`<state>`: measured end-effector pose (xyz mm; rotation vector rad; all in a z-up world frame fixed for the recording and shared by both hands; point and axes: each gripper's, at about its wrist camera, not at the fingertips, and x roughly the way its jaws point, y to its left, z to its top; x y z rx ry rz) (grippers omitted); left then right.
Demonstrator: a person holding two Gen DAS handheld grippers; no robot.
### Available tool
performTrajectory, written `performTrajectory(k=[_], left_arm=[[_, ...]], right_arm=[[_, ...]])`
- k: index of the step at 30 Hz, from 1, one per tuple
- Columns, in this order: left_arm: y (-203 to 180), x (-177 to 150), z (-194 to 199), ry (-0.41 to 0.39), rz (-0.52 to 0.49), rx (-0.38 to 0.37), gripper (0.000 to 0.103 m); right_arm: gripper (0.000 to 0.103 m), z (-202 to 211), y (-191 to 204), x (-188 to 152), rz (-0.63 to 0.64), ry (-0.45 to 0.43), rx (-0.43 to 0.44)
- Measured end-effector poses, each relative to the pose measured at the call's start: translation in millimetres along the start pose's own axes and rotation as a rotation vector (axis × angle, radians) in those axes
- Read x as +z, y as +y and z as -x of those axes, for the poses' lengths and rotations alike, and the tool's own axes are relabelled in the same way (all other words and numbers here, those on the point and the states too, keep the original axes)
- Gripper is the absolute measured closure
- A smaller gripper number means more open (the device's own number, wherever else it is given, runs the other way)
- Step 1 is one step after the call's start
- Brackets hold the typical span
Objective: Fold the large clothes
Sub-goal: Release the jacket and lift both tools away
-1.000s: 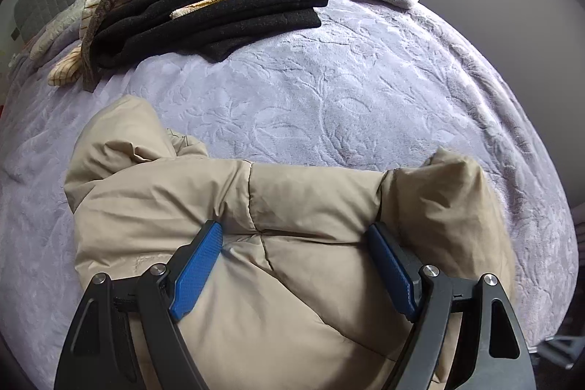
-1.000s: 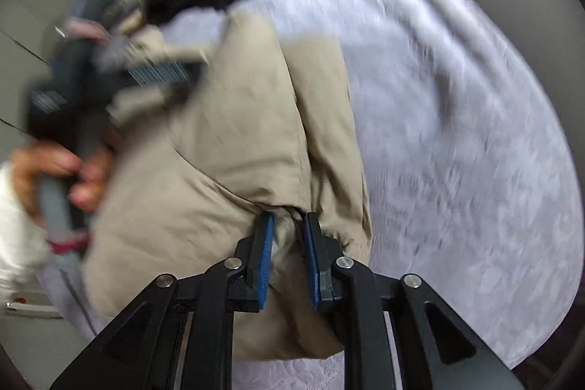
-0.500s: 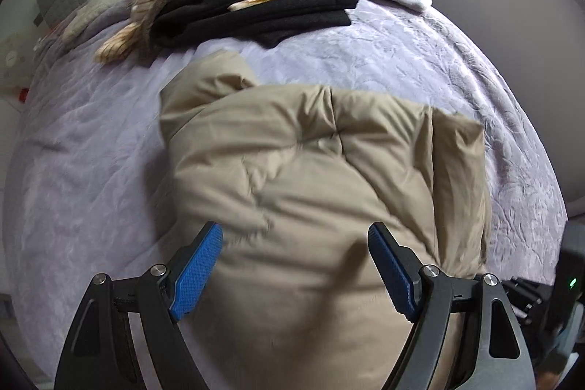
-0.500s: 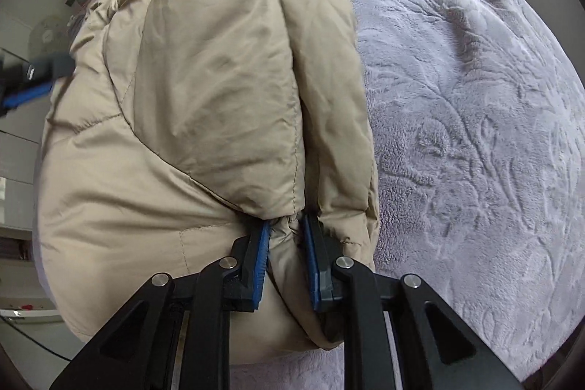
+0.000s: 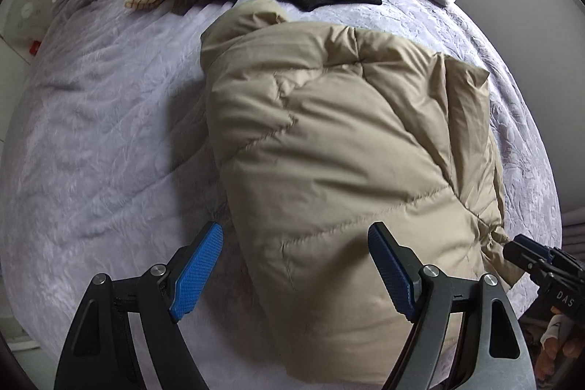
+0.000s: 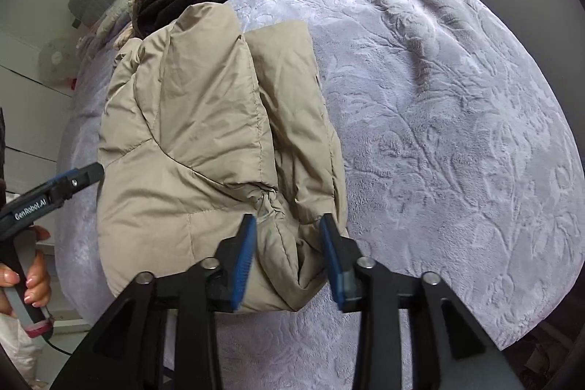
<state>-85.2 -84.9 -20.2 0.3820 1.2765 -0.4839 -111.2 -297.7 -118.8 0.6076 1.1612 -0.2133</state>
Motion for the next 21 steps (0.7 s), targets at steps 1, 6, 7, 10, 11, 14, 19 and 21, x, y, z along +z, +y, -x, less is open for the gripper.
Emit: performTrajectory(k=[1, 6, 7, 10, 11, 14, 19, 21], left_arm=[[2.3, -2.7, -0.4, 0.001, 0.010, -0.007, 0.019], [19.5, -15.9, -4.4, -0.012, 0.084, -0.053, 0.000], [24.1, -17.9, -7.1, -0.002, 0.103, -0.072, 0.000], [37.5, -22.4, -17.8, 0.036, 0.164, -0.137, 0.000], [42.7, -23.4, -21.3, 0.049, 0.188, -0.164, 0.000], [55.0, -24.7, -29.5, 0.068, 0.256, -0.206, 0.000], [67.6, -21.3, -39.8, 0.061, 0.296, -0.250, 0.000], [69.4, -19.7, -44.7, 0.074, 0.293, -0.288, 0.000]], right_arm=[[0.053, -0.2, -1.1, 0.8, 0.002, 0.003, -0.002], [0.039, -1.5, -3.7, 6.0, -0.007, 0.009, 0.018], [0.036, -2.8, -5.7, 8.1, -0.008, 0.009, 0.023], [0.023, -5.4, -11.2, 12.9, -0.018, 0.018, 0.043], [0.021, -6.2, -13.3, 15.0, -0.024, 0.018, 0.053], [0.017, -8.6, -18.6, 22.2, -0.037, 0.007, 0.084], [0.016, -16.2, -21.6, 38.4, -0.036, -0.008, 0.150], [0.016, -20.5, -22.0, 46.7, -0.031, -0.003, 0.157]])
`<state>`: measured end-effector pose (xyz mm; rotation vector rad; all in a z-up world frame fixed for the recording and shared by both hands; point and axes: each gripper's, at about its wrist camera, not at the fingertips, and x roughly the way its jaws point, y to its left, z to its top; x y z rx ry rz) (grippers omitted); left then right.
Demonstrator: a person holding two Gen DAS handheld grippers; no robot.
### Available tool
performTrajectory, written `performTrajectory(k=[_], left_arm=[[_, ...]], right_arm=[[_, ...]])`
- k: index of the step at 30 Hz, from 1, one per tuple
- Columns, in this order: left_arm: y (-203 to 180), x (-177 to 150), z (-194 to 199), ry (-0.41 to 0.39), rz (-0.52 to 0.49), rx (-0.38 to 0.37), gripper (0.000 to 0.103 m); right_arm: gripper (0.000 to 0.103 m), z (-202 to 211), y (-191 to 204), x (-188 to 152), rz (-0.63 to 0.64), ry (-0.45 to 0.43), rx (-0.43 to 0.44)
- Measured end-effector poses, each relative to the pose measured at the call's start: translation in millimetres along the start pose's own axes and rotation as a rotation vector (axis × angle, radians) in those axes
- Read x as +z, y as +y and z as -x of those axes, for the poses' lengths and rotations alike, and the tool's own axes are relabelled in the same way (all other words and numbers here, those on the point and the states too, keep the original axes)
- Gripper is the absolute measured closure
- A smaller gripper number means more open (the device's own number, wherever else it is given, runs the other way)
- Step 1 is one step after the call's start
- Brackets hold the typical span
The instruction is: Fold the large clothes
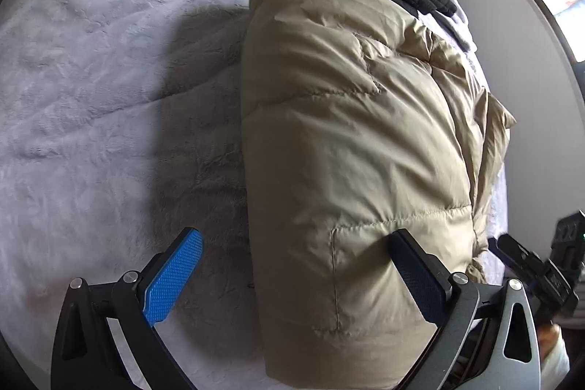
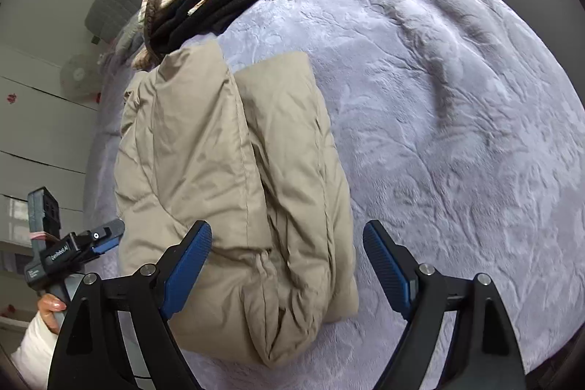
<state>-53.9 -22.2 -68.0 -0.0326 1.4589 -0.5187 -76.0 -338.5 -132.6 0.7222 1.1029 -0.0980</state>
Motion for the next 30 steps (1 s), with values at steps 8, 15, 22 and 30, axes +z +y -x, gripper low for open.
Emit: performTrajectory(k=[8, 15, 22, 30], left_arm=[[27.0, 9.1, -13.6, 0.084, 0.063, -0.253, 0.000], [43.7, 21.7, -46.4, 0.145, 0.077, -0.418, 0.000], [59.8, 29.5, -73.3, 0.157, 0.082, -0.531, 0.000], [56.4, 36.7, -111.7, 0.185, 0.128, -0.634, 0.000]], right_arm=[[0.016, -23.3, -0.9, 26.7, 0.014, 0.138, 0.086], [0.016, -54.6, -4.7, 48.9, 0.050, 0.212, 0.166], [0.012, -97.3, -8.5, 62.7, 0.047, 0.299, 0.260], [0.000, -133.8, -5.4, 74.1, -0.019, 0.348, 0.339]])
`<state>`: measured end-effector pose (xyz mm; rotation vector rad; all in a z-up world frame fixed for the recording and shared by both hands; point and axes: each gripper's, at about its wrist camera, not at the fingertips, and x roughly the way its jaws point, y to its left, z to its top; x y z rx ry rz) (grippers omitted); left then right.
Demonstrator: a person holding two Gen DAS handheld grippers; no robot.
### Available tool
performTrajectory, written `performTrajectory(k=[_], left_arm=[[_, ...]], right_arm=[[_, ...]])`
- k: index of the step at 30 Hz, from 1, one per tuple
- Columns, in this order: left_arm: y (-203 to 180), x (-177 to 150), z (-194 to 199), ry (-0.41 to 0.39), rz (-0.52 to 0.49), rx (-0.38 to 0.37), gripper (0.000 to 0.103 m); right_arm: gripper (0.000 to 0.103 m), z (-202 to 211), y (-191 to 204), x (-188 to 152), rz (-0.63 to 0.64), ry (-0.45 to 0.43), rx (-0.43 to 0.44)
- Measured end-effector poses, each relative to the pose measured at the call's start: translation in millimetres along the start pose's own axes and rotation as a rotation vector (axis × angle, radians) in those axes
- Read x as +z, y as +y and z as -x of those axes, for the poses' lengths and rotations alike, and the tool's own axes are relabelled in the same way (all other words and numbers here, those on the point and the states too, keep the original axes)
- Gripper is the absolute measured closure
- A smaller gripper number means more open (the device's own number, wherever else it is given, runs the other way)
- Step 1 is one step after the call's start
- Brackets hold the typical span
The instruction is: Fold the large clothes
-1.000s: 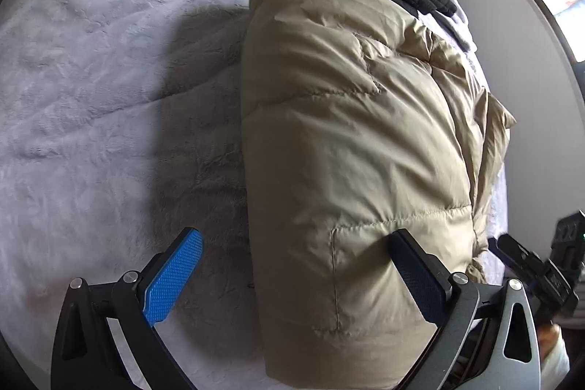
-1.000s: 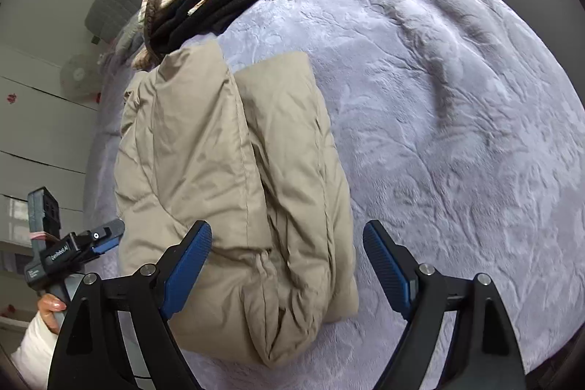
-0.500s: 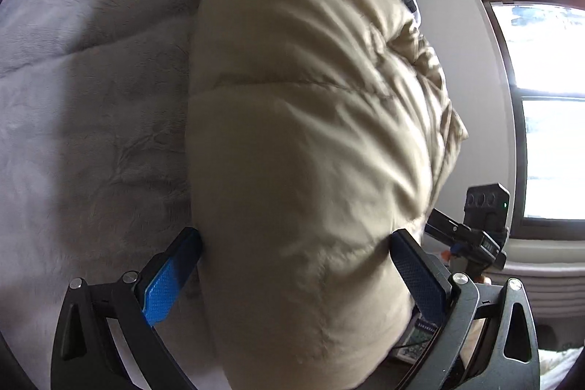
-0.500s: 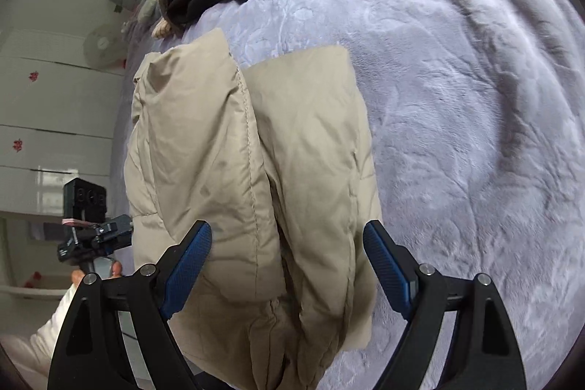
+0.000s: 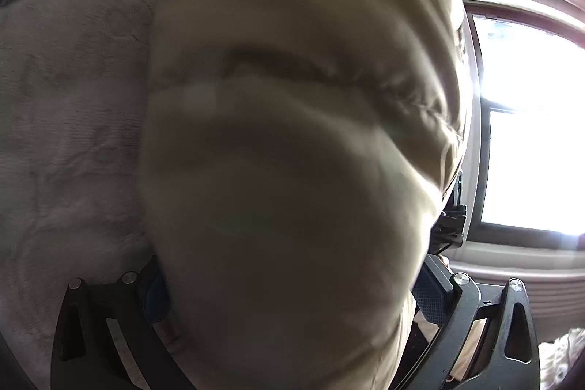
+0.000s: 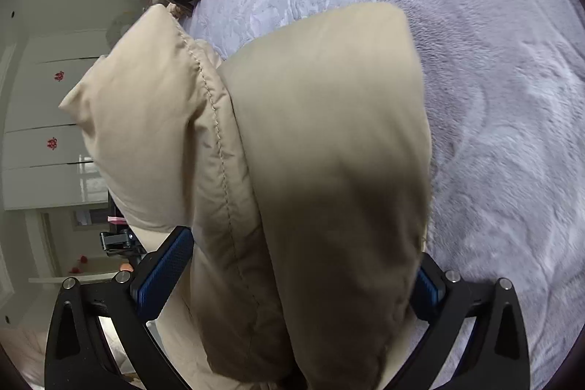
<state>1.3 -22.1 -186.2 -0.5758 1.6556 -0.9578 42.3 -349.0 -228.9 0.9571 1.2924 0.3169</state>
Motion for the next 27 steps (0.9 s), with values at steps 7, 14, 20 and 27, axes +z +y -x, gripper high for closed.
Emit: performTrajectory(k=[7, 14, 20, 27], left_arm=[[-20.3, -3.8, -0.2, -0.067, -0.048, 0.116, 0.000], [-46.2, -13.8, 5.6, -0.128, -0.137, 0.221, 0.010], [-74.9, -18.6, 7.5, -0.205, -0.244, 0.305, 0.018], [-104.6, -20.5, 3.9, -0.239, -0.283, 0.351, 0.018]], right_arm=[[0.000, 0.6, -7.6, -3.7, -0.088, -0.050, 0.036], [0.032, 10.0, -2.8, -8.5, -0.078, -0.046, 0.020], [0.056, 27.3, 4.2, -24.6, -0.056, -0.081, 0.044], [0.058, 34.9, 13.5, -30.0, -0.082, -0.121, 0.106]])
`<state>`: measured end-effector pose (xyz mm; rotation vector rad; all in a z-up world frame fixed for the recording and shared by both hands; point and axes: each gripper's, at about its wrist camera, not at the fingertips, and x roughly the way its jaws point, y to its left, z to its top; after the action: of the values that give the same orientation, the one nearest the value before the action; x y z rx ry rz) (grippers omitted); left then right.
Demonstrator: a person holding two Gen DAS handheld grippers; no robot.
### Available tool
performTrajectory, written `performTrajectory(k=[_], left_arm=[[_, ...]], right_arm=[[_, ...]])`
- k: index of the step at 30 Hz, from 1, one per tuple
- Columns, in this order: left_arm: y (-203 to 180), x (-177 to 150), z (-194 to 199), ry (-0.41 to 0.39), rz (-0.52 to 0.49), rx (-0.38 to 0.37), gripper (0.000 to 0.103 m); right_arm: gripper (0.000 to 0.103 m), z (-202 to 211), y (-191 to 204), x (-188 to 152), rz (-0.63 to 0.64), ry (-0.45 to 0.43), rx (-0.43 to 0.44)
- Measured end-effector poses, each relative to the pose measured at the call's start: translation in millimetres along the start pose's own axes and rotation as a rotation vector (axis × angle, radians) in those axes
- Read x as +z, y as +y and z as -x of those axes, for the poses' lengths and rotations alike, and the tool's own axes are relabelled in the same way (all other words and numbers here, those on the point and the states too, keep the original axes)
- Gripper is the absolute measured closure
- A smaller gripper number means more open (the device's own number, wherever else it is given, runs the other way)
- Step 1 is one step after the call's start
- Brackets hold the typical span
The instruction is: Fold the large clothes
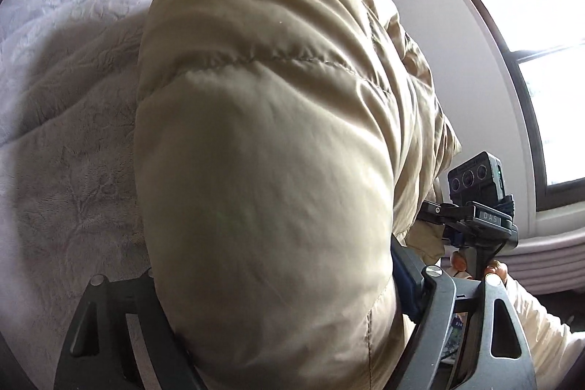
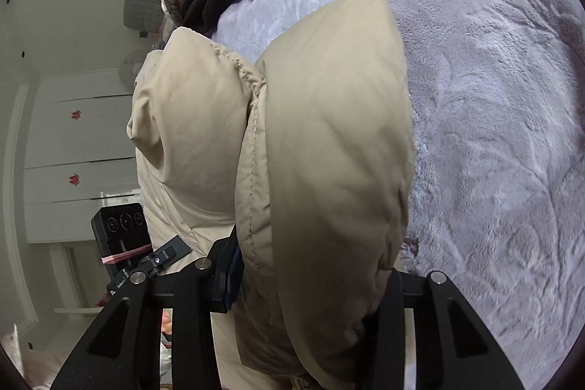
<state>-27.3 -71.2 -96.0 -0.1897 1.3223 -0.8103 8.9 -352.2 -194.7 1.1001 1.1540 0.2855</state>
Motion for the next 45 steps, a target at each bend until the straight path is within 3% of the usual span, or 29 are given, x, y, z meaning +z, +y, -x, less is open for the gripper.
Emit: performTrajectory(k=[10, 17, 22, 26, 34, 39, 41, 45], left_arm=[[8.9, -3.0, 23.6, -0.033, -0.027, -0.017, 0.018], [46.7, -18.0, 30.3, -0.041, 0.015, -0.048, 0.018], [69.6, -12.7, 47.3, -0.046, 0.032, -0.068, 0.018], [110.2, -2.3, 71.0, -0.042, 0.032, -0.063, 0.018], [193.8, 31.6, 151.8, -0.078, 0.037, 0.028, 0.018], [263.6, 38.9, 141.8, -0.064, 0.178, 0.100, 0.013], [281.7, 34.9, 132.0, -0.065, 0.243, 0.120, 0.006], [280.8, 26.9, 126.5, -0.098, 0.226, 0.133, 0.005]], right_arm=[[0.059, -4.5, 35.8, -16.2, 0.025, 0.007, 0.091], [0.059, -41.7, 66.5, -18.7, 0.058, 0.033, 0.052], [0.059, -83.9, 99.2, -28.5, 0.081, 0.048, 0.036], [0.059, -133.9, 129.7, -35.7, 0.083, 0.047, 0.039], [0.059, -243.5, 192.0, -43.2, 0.105, 0.101, 0.078], [0.056, -286.1, 203.5, -30.4, 0.098, 0.095, -0.105], [0.053, -281.4, 205.5, -29.2, 0.091, 0.081, -0.170], [0.048, -241.5, 224.1, -45.1, 0.209, -0.036, -0.372]])
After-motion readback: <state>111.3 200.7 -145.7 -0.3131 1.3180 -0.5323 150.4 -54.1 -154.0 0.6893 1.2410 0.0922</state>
